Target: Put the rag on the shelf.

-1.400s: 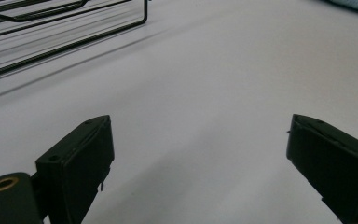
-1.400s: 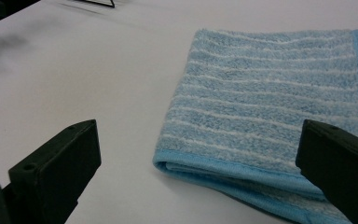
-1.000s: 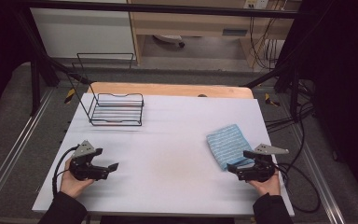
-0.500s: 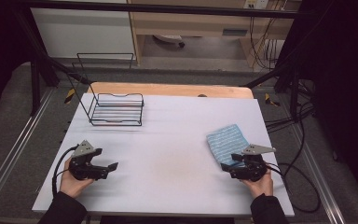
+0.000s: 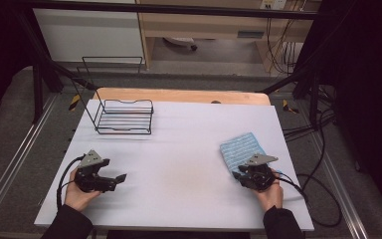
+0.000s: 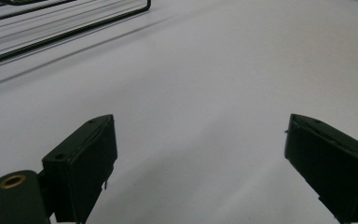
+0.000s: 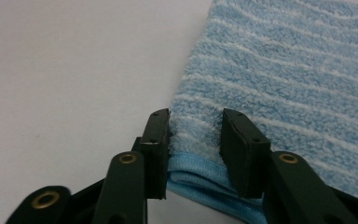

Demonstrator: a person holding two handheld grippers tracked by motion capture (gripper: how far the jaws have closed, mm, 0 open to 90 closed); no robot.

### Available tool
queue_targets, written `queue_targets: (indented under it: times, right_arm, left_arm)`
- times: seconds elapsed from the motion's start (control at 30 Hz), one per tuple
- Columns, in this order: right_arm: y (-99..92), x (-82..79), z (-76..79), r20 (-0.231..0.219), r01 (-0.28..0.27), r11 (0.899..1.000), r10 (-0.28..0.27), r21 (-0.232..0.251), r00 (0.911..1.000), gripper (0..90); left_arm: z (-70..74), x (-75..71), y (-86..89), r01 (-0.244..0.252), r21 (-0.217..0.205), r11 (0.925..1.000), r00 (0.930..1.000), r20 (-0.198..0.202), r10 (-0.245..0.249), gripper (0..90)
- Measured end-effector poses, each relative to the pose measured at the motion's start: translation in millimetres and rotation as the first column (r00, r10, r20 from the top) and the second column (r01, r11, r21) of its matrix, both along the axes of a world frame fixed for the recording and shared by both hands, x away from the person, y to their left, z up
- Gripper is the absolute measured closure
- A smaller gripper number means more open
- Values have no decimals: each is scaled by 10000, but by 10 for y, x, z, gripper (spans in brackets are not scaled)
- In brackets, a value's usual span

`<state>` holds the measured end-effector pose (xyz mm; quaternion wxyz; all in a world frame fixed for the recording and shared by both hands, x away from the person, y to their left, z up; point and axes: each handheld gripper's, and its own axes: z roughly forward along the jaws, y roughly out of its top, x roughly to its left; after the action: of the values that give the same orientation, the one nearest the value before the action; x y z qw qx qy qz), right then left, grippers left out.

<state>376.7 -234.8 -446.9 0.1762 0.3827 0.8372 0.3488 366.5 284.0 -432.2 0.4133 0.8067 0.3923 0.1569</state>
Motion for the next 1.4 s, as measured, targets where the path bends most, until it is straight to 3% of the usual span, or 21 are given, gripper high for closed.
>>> queue_targets:
  times: [0.33,0.6,0.9,1.03,1.23,1.4]
  right_arm:
    - [-10,29,33,-318,387,9991,-381,181,9988,816]
    - [41,-23,141,-300,247,9962,-222,832,9993,824]
    - [253,-86,204,-612,-83,9836,197,1802,9979,821]
    - [329,-105,213,-674,-239,9822,370,1861,9970,821]
    - [536,-122,244,-788,-522,9725,718,2271,9943,824]
    - [684,-117,248,-800,-586,9718,787,2283,9937,824]
  left_arm:
    - [-2,5,-10,-21,47,10000,10000,1,21,95]
    - [4,5,-3,-43,41,10000,10000,23,43,95]
    - [3,6,2,-71,52,10000,10000,14,71,95]
    - [6,6,2,-54,89,9999,10000,26,54,95]
    - [6,8,7,-87,104,9999,10000,20,86,95]
    - [2,10,5,-116,105,9999,9999,7,116,95]
